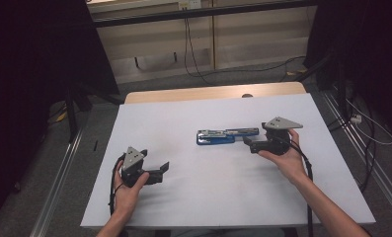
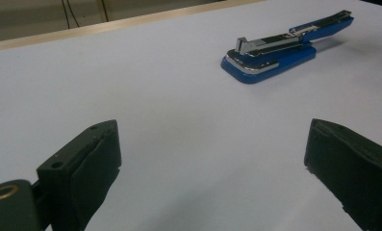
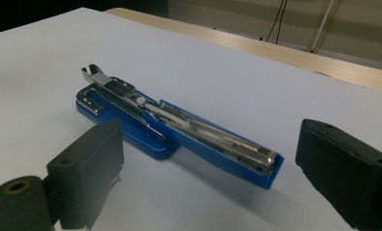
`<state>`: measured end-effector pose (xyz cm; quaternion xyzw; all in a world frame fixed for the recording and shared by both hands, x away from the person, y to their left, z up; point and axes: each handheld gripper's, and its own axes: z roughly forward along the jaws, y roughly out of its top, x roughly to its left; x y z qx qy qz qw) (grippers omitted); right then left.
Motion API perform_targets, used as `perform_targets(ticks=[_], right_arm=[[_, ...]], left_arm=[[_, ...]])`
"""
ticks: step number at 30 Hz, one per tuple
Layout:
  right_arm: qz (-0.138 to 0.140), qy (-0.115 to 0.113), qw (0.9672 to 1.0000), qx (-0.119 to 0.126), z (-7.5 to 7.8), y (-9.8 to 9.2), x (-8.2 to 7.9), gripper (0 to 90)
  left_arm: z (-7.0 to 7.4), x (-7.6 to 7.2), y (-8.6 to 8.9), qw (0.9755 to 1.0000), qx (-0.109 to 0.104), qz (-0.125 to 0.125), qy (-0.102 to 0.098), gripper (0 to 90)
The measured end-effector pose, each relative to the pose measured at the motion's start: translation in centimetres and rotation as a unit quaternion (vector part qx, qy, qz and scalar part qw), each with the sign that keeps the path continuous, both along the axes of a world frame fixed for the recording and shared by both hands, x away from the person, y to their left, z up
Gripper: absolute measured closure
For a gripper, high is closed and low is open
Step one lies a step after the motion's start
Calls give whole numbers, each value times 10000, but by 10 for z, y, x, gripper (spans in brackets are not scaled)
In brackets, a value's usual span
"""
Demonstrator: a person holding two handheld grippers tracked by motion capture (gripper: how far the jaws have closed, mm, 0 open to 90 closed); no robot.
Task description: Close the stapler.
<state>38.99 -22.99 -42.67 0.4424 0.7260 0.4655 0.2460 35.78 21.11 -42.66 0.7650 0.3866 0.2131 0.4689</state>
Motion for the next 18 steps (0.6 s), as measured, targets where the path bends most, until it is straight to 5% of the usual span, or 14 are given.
perform_targets(ticks=[7, 12, 18], right_arm=[[-7, -43, 9999, -104, -2, -2, -9, 163], [-50, -112, 9999, -102, -2, -9, -11, 267], [-95, -189, 9997, -104, -5, -15, -16, 533]], left_arm=[[-3, 1, -4, 10000, 4, 39, 1, 43], [-8, 9, -11, 9997, -101, -75, 225, 51], [-6, 17, -24, 9997, -117, -124, 145, 61]])
